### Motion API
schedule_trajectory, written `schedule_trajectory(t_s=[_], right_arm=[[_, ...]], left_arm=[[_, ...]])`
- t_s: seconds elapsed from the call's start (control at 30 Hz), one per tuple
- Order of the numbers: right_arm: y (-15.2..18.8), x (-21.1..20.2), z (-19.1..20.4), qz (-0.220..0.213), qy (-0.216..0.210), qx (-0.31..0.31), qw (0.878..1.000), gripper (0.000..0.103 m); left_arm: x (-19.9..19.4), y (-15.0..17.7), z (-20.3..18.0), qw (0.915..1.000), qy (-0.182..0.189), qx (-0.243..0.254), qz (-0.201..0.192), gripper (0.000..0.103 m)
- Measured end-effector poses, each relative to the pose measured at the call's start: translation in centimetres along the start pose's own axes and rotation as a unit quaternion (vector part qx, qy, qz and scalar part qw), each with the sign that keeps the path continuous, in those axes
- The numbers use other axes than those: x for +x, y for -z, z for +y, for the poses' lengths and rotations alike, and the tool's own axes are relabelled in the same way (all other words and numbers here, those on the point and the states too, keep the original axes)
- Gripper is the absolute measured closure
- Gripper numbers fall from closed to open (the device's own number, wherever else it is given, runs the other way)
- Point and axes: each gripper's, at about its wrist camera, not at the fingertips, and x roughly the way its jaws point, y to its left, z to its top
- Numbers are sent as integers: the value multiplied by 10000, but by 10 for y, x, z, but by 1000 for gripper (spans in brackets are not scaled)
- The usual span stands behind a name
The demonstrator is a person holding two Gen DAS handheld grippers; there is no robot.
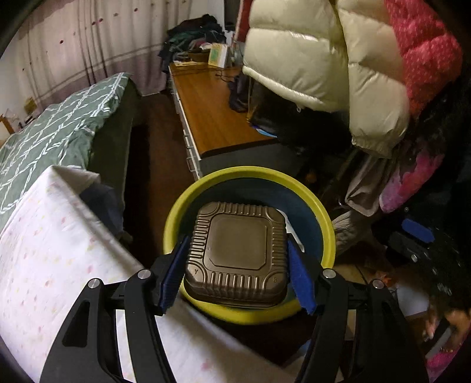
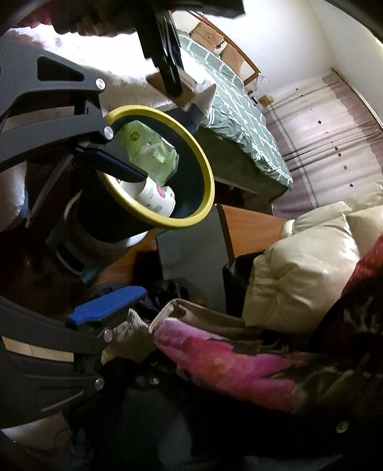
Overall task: Collect trash
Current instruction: 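Carry the brown container over the bin and open the left gripper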
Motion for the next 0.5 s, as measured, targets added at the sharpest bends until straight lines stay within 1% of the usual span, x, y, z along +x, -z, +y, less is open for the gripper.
schedule_trajectory(t_s=[0.2,0.27,0.33,0.43,0.5], right_arm=[[2,-5,-1,-30,-4,25,10000,34],[1,-7,1,-49,-2,21,10000,34],[1,-9,3,-60,2,2,10000,34],[2,-14,9,-74,7,-105,9999,34],[3,-16,13,-63,-39,-176,9998,34]], left_arm=[[39,-7,-8,9999,-17,-72,134,37],[46,-8,-7,9998,-62,-153,111,20],[44,-6,-2,9997,-87,-243,25,14],[32,-1,5,9992,-132,-361,-56,11],[12,7,12,9987,-222,-419,-196,9]])
